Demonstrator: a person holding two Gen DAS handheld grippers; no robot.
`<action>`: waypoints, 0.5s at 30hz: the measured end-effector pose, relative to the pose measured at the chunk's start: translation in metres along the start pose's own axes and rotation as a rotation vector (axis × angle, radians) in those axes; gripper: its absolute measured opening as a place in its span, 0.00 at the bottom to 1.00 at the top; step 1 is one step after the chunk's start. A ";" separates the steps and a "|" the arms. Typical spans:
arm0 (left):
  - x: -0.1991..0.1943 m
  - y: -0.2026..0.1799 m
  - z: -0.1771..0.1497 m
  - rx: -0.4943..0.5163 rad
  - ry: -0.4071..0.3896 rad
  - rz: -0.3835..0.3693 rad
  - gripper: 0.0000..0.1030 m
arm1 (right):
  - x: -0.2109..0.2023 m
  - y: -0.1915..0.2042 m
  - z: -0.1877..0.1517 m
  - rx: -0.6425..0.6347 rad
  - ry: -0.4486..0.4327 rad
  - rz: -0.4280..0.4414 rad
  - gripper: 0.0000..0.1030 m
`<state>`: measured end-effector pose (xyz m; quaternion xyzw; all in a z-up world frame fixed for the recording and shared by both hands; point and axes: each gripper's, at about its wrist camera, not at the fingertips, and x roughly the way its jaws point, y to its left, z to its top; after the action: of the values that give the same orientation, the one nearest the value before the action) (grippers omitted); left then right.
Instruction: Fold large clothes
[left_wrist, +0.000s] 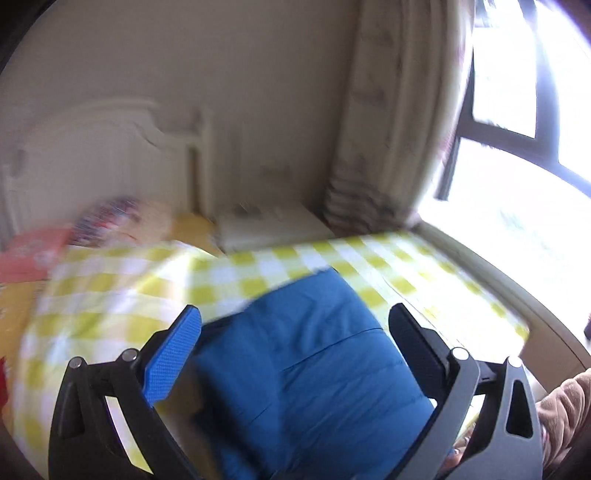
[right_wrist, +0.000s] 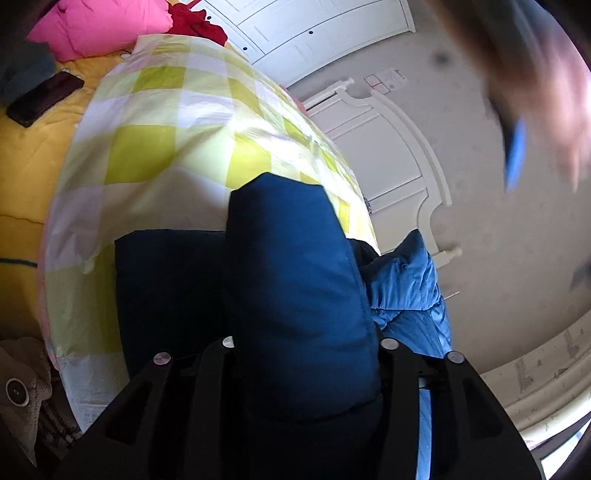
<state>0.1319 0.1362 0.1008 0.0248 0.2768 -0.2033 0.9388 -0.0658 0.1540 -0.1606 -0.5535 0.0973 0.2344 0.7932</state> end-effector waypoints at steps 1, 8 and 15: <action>0.023 -0.004 0.003 0.012 0.043 -0.003 0.98 | 0.005 -0.004 -0.004 -0.003 -0.002 -0.004 0.47; 0.150 0.049 -0.059 -0.072 0.225 -0.036 0.98 | -0.031 -0.016 -0.032 -0.030 -0.036 0.104 0.56; 0.150 0.069 -0.079 -0.062 0.194 0.016 0.98 | -0.086 -0.097 -0.095 0.276 -0.106 0.278 0.70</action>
<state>0.2336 0.1570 -0.0507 0.0174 0.3725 -0.1836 0.9095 -0.0840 0.0169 -0.0788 -0.4077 0.1622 0.3551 0.8255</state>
